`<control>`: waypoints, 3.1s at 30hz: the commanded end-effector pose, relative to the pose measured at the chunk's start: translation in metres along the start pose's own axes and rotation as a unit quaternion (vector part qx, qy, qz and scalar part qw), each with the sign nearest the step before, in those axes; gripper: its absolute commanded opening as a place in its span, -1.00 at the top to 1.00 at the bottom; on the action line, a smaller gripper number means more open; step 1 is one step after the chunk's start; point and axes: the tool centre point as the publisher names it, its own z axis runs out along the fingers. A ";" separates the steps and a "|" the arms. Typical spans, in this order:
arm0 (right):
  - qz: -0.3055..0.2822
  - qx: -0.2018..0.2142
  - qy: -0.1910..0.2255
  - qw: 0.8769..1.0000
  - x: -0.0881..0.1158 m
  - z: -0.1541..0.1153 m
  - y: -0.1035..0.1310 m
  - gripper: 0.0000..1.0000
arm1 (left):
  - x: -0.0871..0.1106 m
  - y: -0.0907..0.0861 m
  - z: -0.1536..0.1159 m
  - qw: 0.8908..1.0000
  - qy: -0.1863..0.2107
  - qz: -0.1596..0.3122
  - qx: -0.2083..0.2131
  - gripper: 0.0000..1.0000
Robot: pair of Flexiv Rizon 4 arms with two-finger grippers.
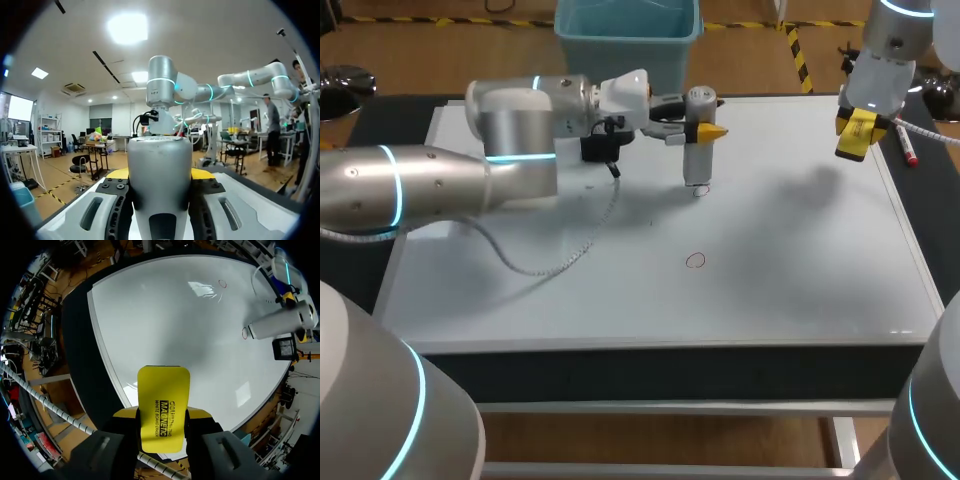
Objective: Pick up the inspection probe, press it on each red-marked spot on the whiteboard one by one, put down the probe, pick up the eraser, and wipe off all the red marks.
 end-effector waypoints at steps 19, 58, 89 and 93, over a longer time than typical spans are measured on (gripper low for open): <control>-0.001 0.000 0.001 1.000 0.000 -0.001 0.000 1.00 | 0.005 0.024 0.002 1.000 0.007 0.004 0.008 1.00; -0.001 0.000 0.001 1.000 0.000 -0.001 0.000 1.00 | 0.029 -0.022 -0.038 1.000 0.005 0.026 0.011 1.00; -0.001 0.000 0.001 1.000 0.000 -0.001 0.000 1.00 | 0.129 -0.035 -0.254 0.993 -0.108 0.056 -0.004 1.00; -0.001 0.000 0.001 1.000 0.000 -0.001 0.000 1.00 | 0.129 -0.031 -0.271 0.991 -0.120 0.052 -0.003 1.00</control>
